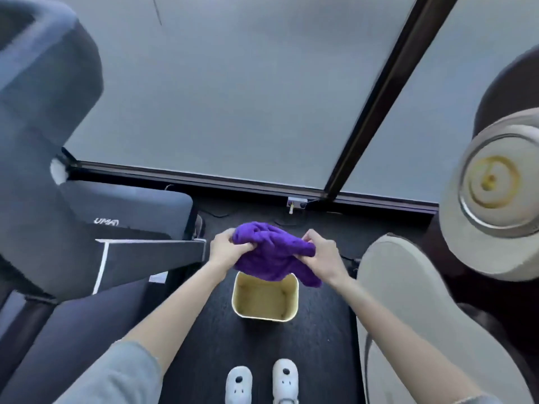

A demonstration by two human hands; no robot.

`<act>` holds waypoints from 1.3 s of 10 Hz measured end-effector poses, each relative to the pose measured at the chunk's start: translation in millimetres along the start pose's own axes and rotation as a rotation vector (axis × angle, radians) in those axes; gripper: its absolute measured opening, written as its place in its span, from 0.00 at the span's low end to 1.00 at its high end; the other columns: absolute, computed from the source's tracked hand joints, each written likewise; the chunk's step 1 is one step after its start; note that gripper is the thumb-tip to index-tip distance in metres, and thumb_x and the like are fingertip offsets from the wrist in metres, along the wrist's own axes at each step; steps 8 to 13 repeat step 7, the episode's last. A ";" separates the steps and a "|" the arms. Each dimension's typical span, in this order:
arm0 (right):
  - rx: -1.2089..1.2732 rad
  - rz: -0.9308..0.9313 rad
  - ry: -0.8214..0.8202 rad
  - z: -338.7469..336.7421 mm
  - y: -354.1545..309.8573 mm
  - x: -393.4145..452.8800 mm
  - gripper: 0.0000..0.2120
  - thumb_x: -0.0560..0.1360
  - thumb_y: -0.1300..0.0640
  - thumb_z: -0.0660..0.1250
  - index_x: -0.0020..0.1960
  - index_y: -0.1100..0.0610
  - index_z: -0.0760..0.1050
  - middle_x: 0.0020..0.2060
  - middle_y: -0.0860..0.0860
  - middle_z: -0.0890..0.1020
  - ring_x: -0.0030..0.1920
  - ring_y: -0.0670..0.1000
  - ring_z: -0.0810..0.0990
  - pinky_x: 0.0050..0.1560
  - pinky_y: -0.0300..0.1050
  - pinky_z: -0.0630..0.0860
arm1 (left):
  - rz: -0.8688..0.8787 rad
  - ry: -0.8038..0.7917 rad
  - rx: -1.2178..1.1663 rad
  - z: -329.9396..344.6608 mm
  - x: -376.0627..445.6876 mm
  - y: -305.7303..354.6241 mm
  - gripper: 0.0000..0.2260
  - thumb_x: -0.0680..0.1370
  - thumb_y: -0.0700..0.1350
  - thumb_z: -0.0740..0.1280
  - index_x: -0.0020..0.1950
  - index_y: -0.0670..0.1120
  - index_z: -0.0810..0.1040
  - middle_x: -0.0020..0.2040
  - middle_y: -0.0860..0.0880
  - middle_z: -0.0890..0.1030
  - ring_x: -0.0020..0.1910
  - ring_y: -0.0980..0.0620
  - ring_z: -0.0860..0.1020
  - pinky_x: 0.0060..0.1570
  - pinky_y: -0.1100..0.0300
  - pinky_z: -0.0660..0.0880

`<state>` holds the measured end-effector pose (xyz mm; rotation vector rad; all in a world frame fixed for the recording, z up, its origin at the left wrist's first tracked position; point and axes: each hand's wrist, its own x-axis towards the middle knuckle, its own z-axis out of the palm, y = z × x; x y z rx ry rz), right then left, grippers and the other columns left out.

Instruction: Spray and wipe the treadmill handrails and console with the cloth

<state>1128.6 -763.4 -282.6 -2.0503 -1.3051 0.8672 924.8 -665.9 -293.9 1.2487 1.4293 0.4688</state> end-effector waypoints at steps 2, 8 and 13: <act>-0.029 0.229 -0.106 49.9 73.2 16.5 0.09 0.70 0.65 0.70 0.49 0.58 0.75 0.42 0.55 0.83 0.44 0.56 0.80 0.47 0.45 0.74 | -0.079 -0.085 0.352 47.1 37.1 -80.5 0.13 0.67 0.44 0.77 0.46 0.41 0.79 0.46 0.43 0.83 0.49 0.42 0.80 0.50 0.51 0.76; -0.051 0.404 -0.200 117.1 123.2 41.4 0.12 0.77 0.66 0.63 0.59 0.61 0.78 0.49 0.59 0.83 0.54 0.57 0.80 0.55 0.41 0.70 | -0.263 -0.324 0.785 68.3 59.7 -143.1 0.20 0.77 0.44 0.64 0.70 0.45 0.69 0.66 0.45 0.74 0.65 0.44 0.72 0.62 0.53 0.70; -0.051 0.404 -0.200 117.1 123.2 41.4 0.12 0.77 0.66 0.63 0.59 0.61 0.78 0.49 0.59 0.83 0.54 0.57 0.80 0.55 0.41 0.70 | -0.263 -0.324 0.785 68.3 59.7 -143.1 0.20 0.77 0.44 0.64 0.70 0.45 0.69 0.66 0.45 0.74 0.65 0.44 0.72 0.62 0.53 0.70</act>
